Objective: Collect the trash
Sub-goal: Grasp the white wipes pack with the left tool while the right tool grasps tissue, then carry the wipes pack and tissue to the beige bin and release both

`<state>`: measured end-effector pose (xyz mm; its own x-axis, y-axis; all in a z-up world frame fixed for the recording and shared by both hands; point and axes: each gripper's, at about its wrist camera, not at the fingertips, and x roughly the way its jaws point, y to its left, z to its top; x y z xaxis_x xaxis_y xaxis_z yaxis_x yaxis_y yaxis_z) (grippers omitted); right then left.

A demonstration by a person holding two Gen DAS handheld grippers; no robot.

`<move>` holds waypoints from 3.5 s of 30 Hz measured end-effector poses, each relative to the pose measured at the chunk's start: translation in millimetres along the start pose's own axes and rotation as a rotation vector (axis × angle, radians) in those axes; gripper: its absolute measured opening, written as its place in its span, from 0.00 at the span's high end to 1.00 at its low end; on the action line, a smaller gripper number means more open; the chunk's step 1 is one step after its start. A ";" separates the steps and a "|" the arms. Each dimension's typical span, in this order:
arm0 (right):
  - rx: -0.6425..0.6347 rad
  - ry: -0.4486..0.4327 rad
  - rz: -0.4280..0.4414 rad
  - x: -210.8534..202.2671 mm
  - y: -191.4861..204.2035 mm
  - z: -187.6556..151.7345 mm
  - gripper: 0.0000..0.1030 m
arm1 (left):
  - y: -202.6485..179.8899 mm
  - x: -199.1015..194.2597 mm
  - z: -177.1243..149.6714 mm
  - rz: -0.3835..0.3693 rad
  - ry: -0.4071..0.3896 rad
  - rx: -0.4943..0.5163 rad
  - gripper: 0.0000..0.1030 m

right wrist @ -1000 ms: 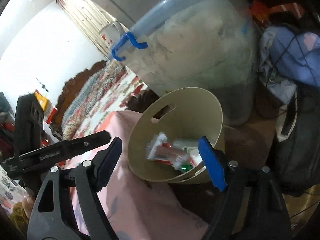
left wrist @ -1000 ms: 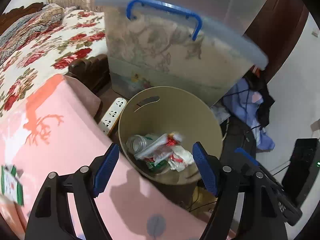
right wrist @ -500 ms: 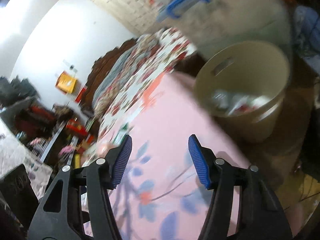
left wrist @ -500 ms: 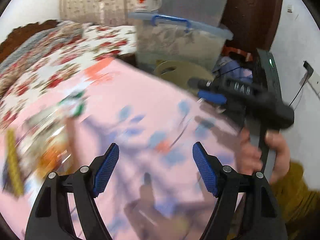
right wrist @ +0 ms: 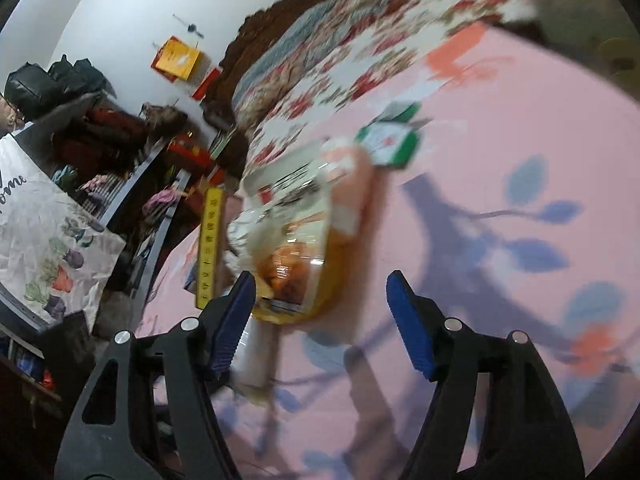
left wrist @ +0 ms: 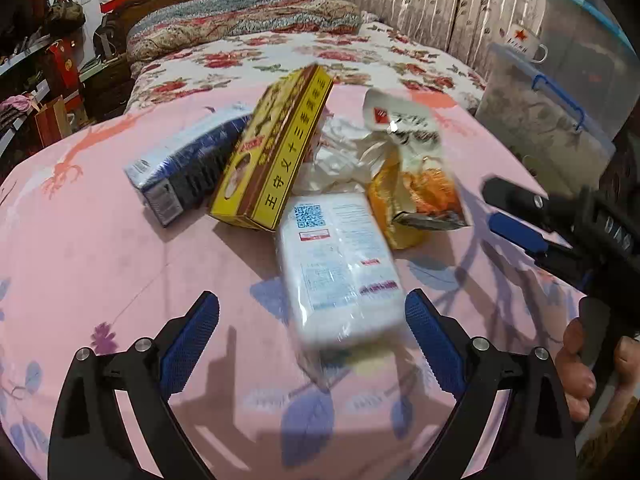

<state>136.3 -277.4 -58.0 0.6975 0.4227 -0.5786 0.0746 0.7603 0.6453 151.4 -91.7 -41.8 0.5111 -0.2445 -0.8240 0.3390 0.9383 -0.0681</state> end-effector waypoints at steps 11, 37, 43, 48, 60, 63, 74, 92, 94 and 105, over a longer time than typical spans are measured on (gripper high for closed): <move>0.040 0.013 -0.007 -37.2 -13.8 -46.7 0.80 | 5.7 -21.2 -22.8 -0.138 -0.044 0.066 0.62; -0.072 -0.107 -0.142 -121.5 0.5 -104.5 0.28 | 1.4 -8.5 -42.5 -0.095 0.052 0.047 0.26; -0.159 -0.045 -0.080 -93.6 34.4 -76.8 0.41 | 23.0 -22.1 -55.3 -0.133 0.052 0.039 0.41; -0.352 0.048 -0.074 -37.2 92.0 -53.0 0.40 | 54.8 -40.6 -72.2 -0.120 0.044 -0.010 0.40; -0.458 0.262 -0.128 89.1 130.1 -31.4 0.65 | 104.2 -62.0 -86.7 -0.103 0.022 -0.102 0.40; -0.438 0.254 -0.049 62.9 128.8 -40.8 0.67 | 102.6 -66.0 -84.2 -0.116 0.011 -0.101 0.40; -0.215 -0.139 -0.178 -127.9 9.6 -53.1 0.67 | 23.6 -81.2 -38.3 -0.283 -0.056 0.076 0.40; 0.068 -0.309 -0.283 -209.0 -131.0 -36.0 0.67 | -229.1 47.3 35.7 -0.441 0.253 0.464 0.40; 0.091 -0.351 -0.300 -219.8 -144.0 -19.1 0.67 | -245.3 54.8 48.5 -0.454 0.261 0.469 0.40; 0.234 -0.418 -0.405 -224.2 -235.9 69.9 0.35 | -376.1 108.6 125.1 -0.496 0.245 0.511 0.31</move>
<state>12.1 -586.1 -45.6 0.7976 -0.1408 -0.5866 0.5123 0.6716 0.5353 178.2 -501.7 -35.3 0.0326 -0.4916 -0.8702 0.8388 0.4868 -0.2436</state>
